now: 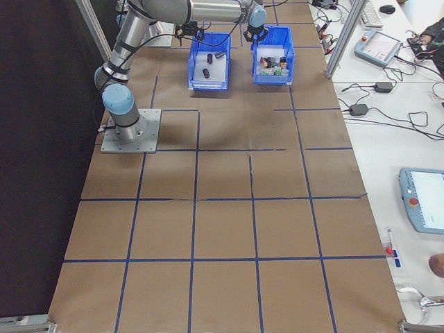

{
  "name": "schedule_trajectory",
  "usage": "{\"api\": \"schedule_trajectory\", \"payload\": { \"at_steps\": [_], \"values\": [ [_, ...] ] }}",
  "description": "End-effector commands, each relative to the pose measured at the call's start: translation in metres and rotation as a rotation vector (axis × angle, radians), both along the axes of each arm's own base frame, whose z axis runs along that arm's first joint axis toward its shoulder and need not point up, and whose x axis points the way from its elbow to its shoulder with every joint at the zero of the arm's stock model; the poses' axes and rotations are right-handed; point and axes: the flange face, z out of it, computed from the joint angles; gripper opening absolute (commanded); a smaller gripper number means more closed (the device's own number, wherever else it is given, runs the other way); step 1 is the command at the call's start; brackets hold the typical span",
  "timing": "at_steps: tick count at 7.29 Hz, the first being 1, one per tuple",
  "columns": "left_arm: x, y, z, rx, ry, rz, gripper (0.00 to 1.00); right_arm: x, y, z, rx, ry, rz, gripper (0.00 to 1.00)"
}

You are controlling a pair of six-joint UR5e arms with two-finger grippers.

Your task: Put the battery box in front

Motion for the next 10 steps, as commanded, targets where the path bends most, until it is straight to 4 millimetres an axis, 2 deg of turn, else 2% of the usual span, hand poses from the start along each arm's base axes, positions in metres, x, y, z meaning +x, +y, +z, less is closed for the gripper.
{"api": "schedule_trajectory", "payload": {
  "at_steps": [1, 2, 3, 4, 5, 6, 7, 8, 9, 10],
  "values": [
    [-0.003, -0.004, -0.008, 0.007, 0.007, 0.005, 1.0, -0.039, -0.013, 0.039, -0.034, -0.012, -0.02, 0.04],
    [-0.003, -0.005, -0.009, 0.007, 0.005, 0.004, 0.93, -0.078, -0.025, 0.058, -0.023, -0.004, -0.034, 0.04],
    [-0.004, -0.007, -0.01, 0.0, 0.008, 0.001, 0.87, -0.11, -0.027, 0.072, -0.02, 0.008, -0.013, 0.04],
    [-0.006, -0.012, -0.014, -0.014, 0.014, -0.001, 0.86, -0.144, -0.023, 0.077, -0.009, 0.021, 0.001, 0.04],
    [-0.006, -0.013, -0.018, -0.009, 0.012, -0.002, 0.73, -0.193, -0.019, 0.084, -0.007, 0.032, 0.019, 0.04],
    [-0.008, -0.013, -0.017, -0.014, 0.016, -0.007, 0.5, -0.25, -0.008, 0.093, 0.001, 0.042, 0.026, 0.04],
    [-0.009, -0.016, -0.014, -0.047, 0.032, -0.01, 0.29, -0.309, 0.005, 0.092, 0.027, 0.05, 0.034, 0.04],
    [-0.014, -0.019, -0.008, -0.086, 0.08, -0.007, 0.09, -0.358, 0.018, 0.09, 0.048, 0.053, 0.031, 0.04],
    [-0.019, -0.02, -0.003, -0.109, 0.138, -0.018, 0.0, -0.39, 0.032, 0.083, 0.074, 0.058, 0.048, 0.04],
    [-0.018, -0.02, 0.009, -0.145, 0.15, -0.022, 0.0, -0.411, 0.048, 0.085, 0.082, 0.067, 0.058, 0.04]
  ]
}}
